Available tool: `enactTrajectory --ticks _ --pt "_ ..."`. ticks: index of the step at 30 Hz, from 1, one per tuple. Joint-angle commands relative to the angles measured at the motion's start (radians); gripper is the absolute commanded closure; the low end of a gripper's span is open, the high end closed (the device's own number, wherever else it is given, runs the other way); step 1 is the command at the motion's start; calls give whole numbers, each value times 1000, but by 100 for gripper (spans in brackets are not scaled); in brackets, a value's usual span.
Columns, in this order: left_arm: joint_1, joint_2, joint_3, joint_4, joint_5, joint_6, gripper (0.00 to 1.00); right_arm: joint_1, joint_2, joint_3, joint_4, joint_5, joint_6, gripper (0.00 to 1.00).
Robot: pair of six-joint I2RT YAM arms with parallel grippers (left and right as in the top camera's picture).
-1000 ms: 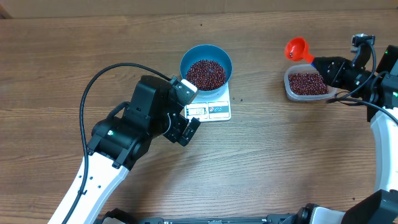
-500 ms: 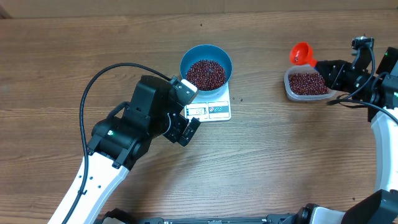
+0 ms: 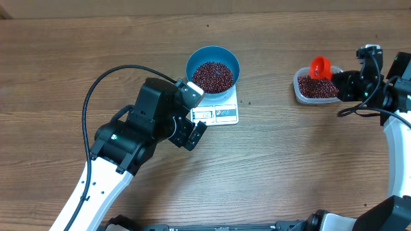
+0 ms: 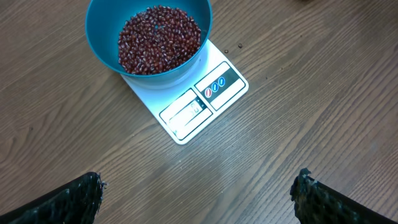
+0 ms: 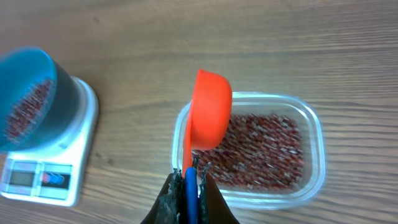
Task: Scoop item into bowl and weigh 150g on scale
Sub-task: 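Lower the red scoop into the container and release it with the right gripper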
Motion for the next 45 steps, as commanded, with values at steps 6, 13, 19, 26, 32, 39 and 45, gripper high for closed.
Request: enactTrajectory --ticks 6,13,19,26,32,39,45 --pt "3 2 0 -2 0 19 0 20 -18 10 -80 190 -381 96" --pt "3 2 0 -2 0 19 0 115 -18 10 -76 461 -385 96" --pt "3 2 0 -2 0 19 0 215 -18 10 -48 629 -384 96" --pt "3 2 0 -2 0 19 1 244 -18 10 5 664 -306 96" --pt "3 2 0 -2 0 19 0 239 -8 10 19 632 20 96" --pt "3 2 0 -2 0 19 0 239 18 9 -51 526 448 96" --pt "3 2 0 -2 0 19 1 239 72 8 -44 511 693 96"
